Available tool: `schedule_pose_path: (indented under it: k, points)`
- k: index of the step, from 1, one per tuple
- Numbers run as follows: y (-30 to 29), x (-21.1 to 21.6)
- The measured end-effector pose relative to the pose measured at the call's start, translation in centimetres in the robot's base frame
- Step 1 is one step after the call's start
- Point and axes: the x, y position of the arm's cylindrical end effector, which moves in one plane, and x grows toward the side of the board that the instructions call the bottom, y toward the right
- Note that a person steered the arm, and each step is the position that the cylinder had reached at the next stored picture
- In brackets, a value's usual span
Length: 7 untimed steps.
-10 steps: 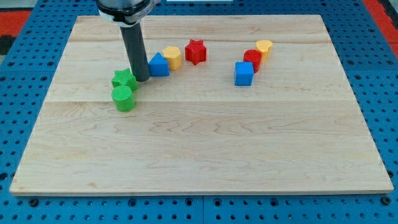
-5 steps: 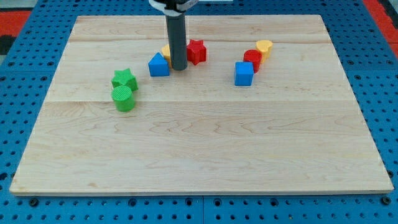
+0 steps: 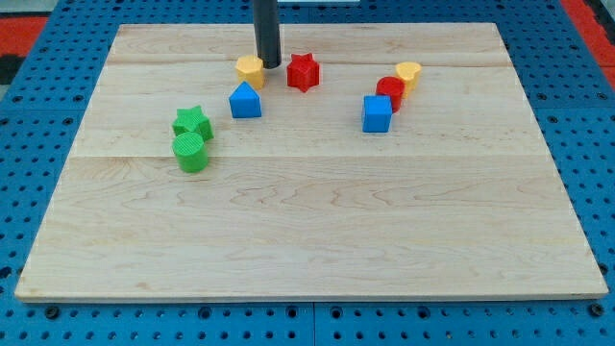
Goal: Move yellow hexagon towards green star
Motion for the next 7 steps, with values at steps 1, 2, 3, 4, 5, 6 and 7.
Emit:
schedule_pose_path:
  k: [1, 2, 3, 4, 5, 6, 7]
  points:
    - [-0.9, 1.1]
    - [-2.3, 2.3]
    - [-4.1, 3.9]
    - [-4.8, 4.0]
    - [-4.1, 2.2]
    - [-5.0, 2.8]
    - [-5.7, 4.2]
